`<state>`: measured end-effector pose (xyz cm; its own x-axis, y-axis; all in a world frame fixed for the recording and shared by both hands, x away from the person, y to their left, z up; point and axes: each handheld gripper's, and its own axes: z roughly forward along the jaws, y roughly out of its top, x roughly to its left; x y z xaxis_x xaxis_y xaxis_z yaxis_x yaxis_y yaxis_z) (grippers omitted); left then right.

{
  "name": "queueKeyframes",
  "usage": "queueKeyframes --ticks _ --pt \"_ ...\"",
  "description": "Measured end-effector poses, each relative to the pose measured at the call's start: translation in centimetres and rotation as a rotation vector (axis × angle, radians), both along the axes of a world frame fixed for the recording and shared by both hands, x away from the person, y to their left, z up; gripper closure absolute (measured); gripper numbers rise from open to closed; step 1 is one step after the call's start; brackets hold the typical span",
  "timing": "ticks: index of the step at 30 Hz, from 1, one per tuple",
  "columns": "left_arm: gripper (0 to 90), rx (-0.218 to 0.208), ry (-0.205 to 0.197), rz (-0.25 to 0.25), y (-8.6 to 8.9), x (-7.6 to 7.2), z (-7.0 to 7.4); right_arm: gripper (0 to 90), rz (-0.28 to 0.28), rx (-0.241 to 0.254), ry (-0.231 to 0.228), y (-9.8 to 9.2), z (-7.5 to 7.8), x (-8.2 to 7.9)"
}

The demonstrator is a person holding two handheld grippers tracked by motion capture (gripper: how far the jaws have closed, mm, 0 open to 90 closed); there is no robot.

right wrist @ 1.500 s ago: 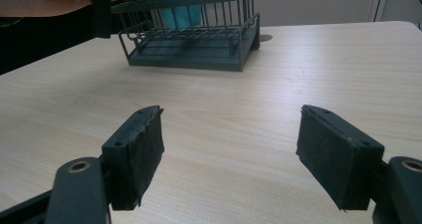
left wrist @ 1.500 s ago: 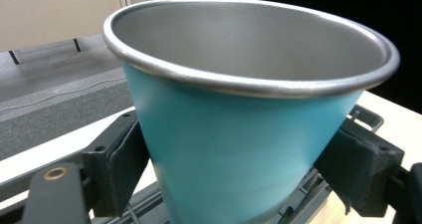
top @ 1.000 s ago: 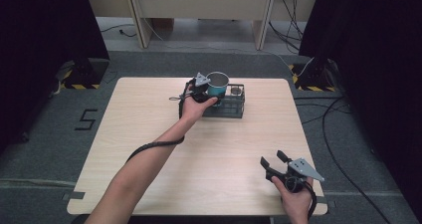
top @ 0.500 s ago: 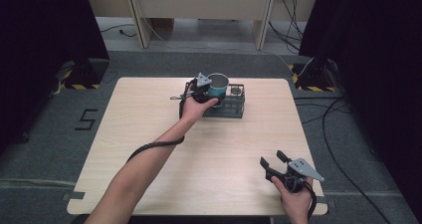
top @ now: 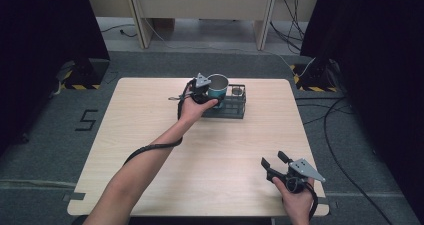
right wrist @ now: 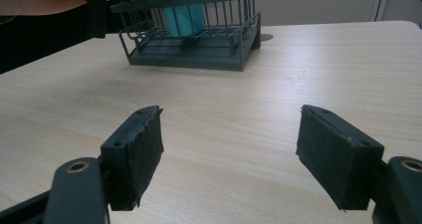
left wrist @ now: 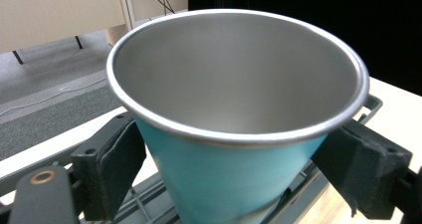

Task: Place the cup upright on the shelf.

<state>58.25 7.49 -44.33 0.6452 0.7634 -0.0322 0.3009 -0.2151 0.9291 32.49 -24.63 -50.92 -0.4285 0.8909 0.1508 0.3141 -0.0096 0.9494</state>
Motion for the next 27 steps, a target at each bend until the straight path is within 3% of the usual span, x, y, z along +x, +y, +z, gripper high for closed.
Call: queueKeyframes --ticks 27 --pt "14.2 0.014 -0.039 -0.03 2.2 -2.4 1.5 26.7 -0.005 -0.001 0.001 0.0 0.0 0.0"
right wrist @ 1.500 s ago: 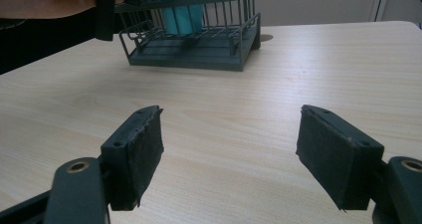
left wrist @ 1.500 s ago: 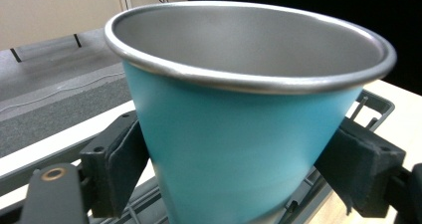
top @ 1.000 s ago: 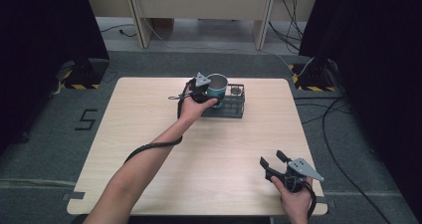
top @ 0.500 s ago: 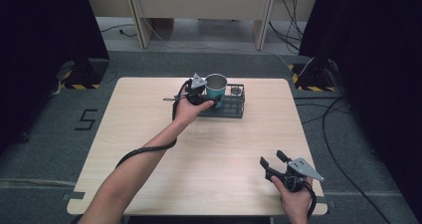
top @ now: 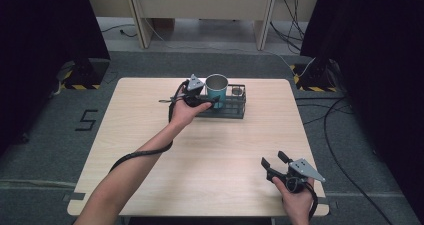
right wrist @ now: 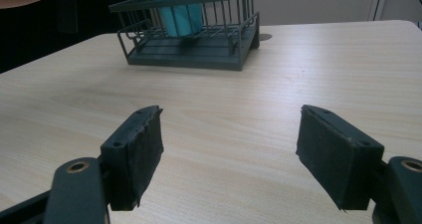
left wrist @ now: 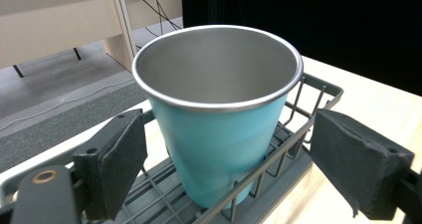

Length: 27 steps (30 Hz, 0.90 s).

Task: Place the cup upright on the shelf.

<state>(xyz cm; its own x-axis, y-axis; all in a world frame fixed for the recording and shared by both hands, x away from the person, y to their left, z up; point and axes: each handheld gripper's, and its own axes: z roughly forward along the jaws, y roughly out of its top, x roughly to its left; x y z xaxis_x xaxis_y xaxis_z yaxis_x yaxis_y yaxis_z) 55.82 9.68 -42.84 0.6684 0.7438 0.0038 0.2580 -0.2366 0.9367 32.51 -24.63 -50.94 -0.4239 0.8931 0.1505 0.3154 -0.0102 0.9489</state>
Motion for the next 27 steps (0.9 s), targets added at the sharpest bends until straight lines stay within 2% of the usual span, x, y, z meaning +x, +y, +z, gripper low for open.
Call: queueKeyframes --ticks 9,15,20,27 --pt "14.2 -0.023 -0.018 -0.008 1.5 -1.4 0.5 26.6 -0.005 0.0 -0.001 0.0 0.0 0.0" --pt "14.2 -0.018 -0.027 -0.013 2.8 -2.6 0.7 26.6 -0.004 -0.006 -0.005 0.1 0.0 0.0" --pt "14.2 -0.016 -0.031 -0.005 3.7 -3.2 0.6 26.7 -0.005 -0.002 -0.001 0.1 0.0 0.0" --pt "14.2 -0.007 -0.026 0.002 6.0 -4.5 -0.2 26.7 -0.01 -0.002 -0.001 0.0 0.0 -0.1"
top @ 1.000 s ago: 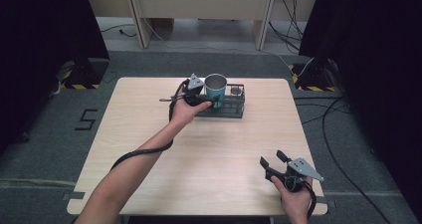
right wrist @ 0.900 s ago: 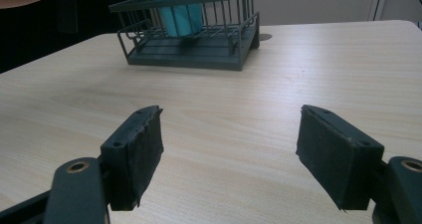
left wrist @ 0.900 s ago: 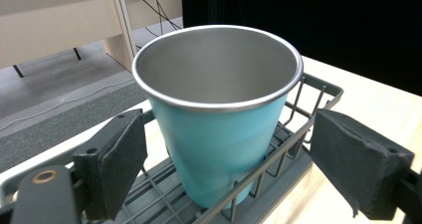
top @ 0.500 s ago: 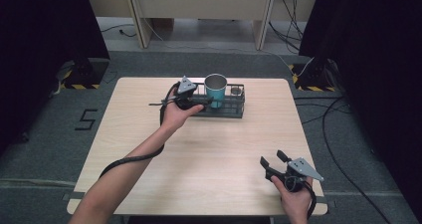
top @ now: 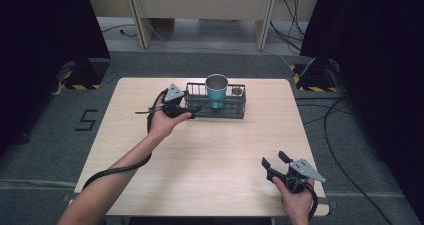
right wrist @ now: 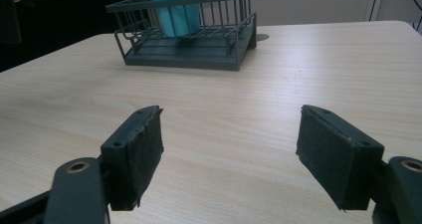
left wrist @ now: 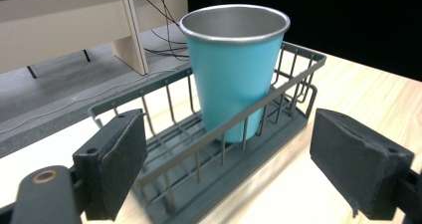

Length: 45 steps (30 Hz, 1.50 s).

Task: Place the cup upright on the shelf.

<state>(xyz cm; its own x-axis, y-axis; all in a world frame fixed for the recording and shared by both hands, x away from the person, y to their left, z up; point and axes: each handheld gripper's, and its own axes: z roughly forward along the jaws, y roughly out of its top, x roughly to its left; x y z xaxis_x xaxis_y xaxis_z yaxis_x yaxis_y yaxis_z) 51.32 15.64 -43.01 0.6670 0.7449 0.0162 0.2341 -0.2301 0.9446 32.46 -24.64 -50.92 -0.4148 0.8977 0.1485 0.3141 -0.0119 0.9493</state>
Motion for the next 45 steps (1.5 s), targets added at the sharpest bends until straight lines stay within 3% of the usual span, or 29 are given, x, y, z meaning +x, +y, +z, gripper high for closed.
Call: queueKeyframes --ticks 10,19,29,37,45 --pt "14.2 -0.008 -0.013 0.006 3.4 -2.9 -0.9 26.7 -0.003 -0.003 -0.004 0.0 0.0 0.0" --pt "14.2 -0.023 0.015 0.029 7.6 -7.0 -3.2 26.7 -0.002 -0.004 -0.002 0.1 0.0 0.0" --pt "14.2 -0.008 0.046 0.038 10.6 -11.2 -5.7 26.7 -0.007 -0.006 -0.001 0.1 0.0 0.0" --pt "14.2 0.004 0.062 0.062 11.9 -13.1 -7.8 26.6 -0.014 -0.01 -0.002 0.0 0.0 0.0" --pt "14.4 -0.058 0.062 0.079 12.4 -13.8 -8.0 26.6 -0.026 -0.014 -0.005 -0.1 0.1 -0.1"
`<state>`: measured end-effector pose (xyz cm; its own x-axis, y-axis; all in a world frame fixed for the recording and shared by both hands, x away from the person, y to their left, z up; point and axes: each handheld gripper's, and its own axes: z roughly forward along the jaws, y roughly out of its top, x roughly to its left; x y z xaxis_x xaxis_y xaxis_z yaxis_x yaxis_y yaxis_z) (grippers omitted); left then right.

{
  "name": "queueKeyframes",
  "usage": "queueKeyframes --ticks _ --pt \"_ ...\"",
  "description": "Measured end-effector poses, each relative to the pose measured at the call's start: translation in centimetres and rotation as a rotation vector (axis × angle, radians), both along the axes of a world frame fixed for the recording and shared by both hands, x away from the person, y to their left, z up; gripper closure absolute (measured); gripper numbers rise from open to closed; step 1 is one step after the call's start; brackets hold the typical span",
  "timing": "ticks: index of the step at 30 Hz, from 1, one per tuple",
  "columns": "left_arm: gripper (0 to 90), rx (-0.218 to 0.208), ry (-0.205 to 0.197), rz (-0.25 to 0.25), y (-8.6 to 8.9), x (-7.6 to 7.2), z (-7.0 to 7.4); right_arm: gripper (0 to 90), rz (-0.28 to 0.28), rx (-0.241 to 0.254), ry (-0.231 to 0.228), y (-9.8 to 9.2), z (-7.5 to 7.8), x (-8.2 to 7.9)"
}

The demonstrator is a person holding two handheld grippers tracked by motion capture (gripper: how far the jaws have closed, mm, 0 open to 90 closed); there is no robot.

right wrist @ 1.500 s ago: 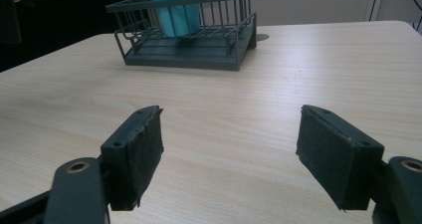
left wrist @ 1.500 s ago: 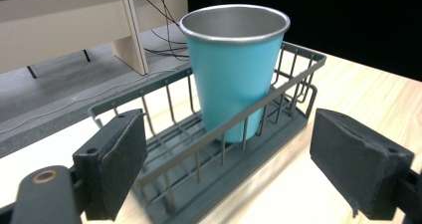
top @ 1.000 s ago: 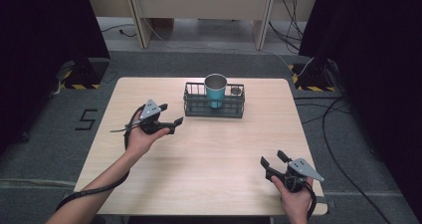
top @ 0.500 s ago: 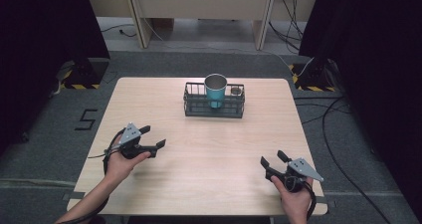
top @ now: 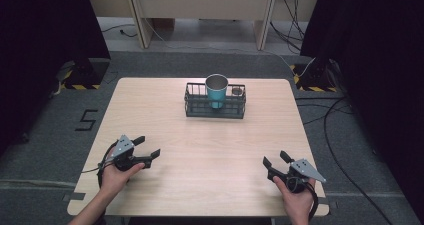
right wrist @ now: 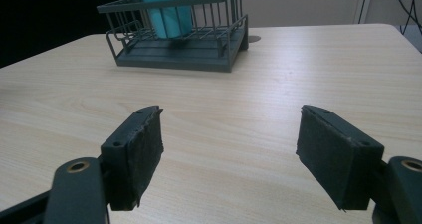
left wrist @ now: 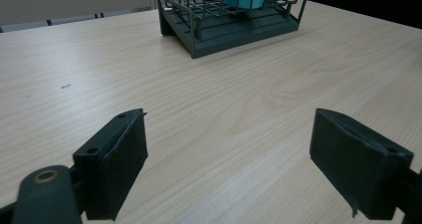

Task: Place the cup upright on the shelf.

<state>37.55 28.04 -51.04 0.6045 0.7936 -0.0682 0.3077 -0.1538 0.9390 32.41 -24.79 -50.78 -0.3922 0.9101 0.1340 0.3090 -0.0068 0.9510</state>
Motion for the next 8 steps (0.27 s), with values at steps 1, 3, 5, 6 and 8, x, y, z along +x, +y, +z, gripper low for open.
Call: queueKeyframes --ticks 1,3,5,6,8 --pt "14.4 -0.002 -0.006 -0.003 0.04 -0.09 0.07 26.5 -0.002 0.0 -0.004 -0.03 0.01 -0.02" --pt "14.4 -0.002 -0.018 -0.005 0.1 -0.19 0.25 26.3 -0.005 -0.002 -0.011 -0.11 0.07 -0.08" --pt "14.4 -0.005 -0.025 -0.003 0.13 -0.21 0.37 26.2 -0.009 -0.002 -0.011 -0.16 0.08 -0.08" --pt "14.4 -0.006 -0.028 -0.004 0.14 -0.2 0.39 26.1 -0.01 -0.006 -0.014 -0.18 0.07 -0.05" --pt "14.4 -0.006 -0.029 -0.004 0.14 -0.19 0.38 25.5 -0.009 -0.001 -0.011 -0.1 0.09 -0.04"
